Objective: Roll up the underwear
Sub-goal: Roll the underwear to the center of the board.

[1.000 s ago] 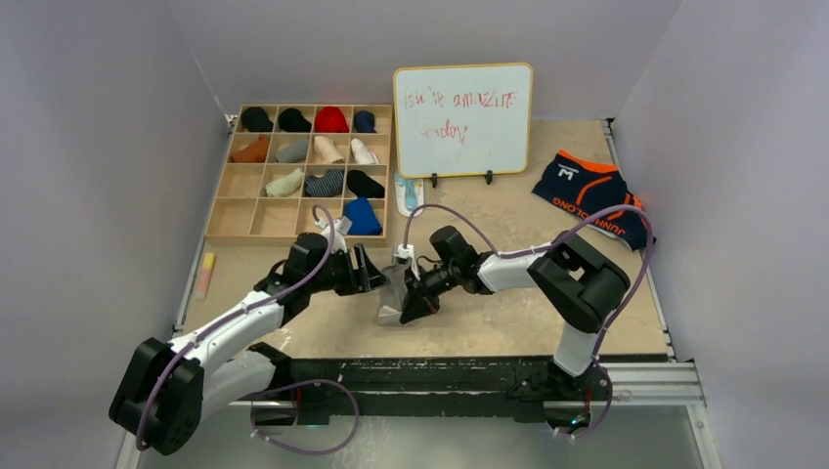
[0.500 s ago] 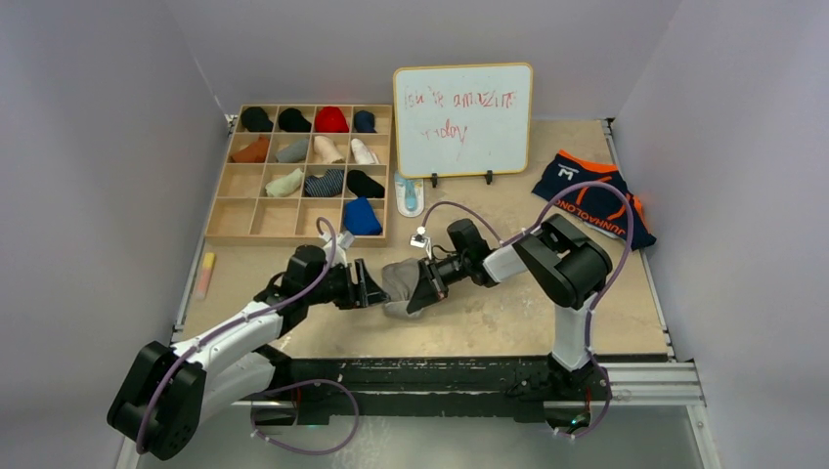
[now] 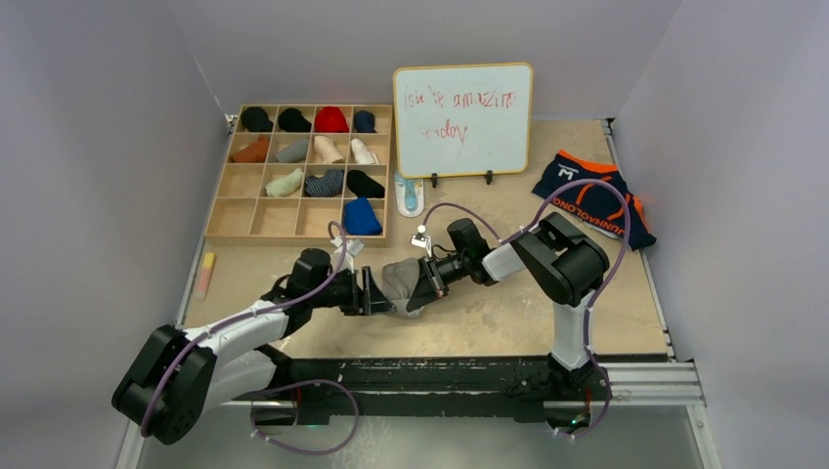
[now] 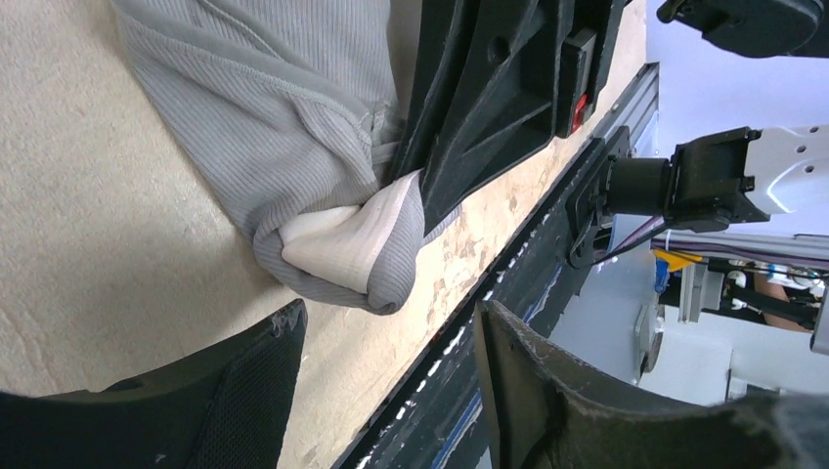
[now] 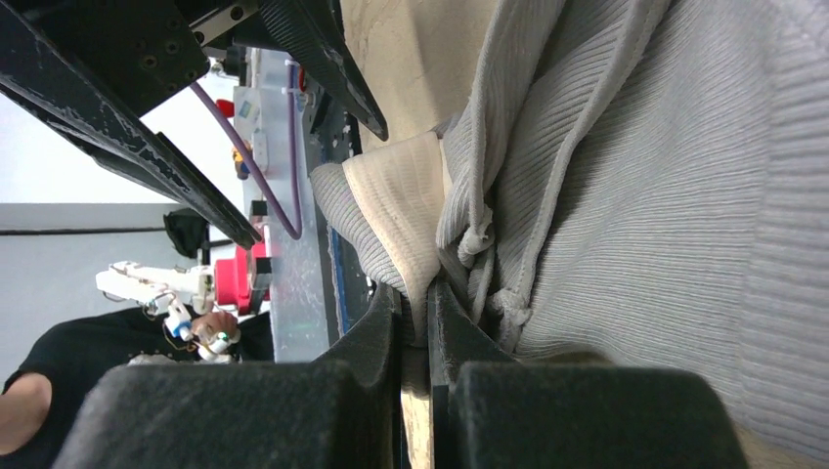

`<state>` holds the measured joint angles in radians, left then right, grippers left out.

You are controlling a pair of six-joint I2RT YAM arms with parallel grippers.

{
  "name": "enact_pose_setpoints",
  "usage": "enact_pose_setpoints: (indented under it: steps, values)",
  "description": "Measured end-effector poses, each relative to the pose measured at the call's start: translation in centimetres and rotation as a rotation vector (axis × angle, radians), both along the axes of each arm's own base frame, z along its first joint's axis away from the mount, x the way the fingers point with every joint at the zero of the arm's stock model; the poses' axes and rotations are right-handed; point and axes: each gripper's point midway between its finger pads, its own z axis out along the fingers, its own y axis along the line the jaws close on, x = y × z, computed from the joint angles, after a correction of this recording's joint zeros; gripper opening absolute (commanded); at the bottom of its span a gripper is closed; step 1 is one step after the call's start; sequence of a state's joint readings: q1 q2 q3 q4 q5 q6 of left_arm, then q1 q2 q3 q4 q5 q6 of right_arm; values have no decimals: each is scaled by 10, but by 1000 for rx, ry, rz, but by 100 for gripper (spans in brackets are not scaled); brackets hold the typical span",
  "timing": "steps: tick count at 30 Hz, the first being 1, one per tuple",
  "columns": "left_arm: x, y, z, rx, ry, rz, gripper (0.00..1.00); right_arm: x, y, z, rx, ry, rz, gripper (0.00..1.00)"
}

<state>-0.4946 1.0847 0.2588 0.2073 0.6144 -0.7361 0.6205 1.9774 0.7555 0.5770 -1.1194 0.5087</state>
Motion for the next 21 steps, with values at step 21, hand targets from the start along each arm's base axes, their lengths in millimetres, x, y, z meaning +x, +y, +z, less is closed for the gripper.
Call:
enact_pose_setpoints:
  steps: [21]
  values:
    - [20,-2,-39,78,83,85,35,3,2,-1,-14,30,-10,23]
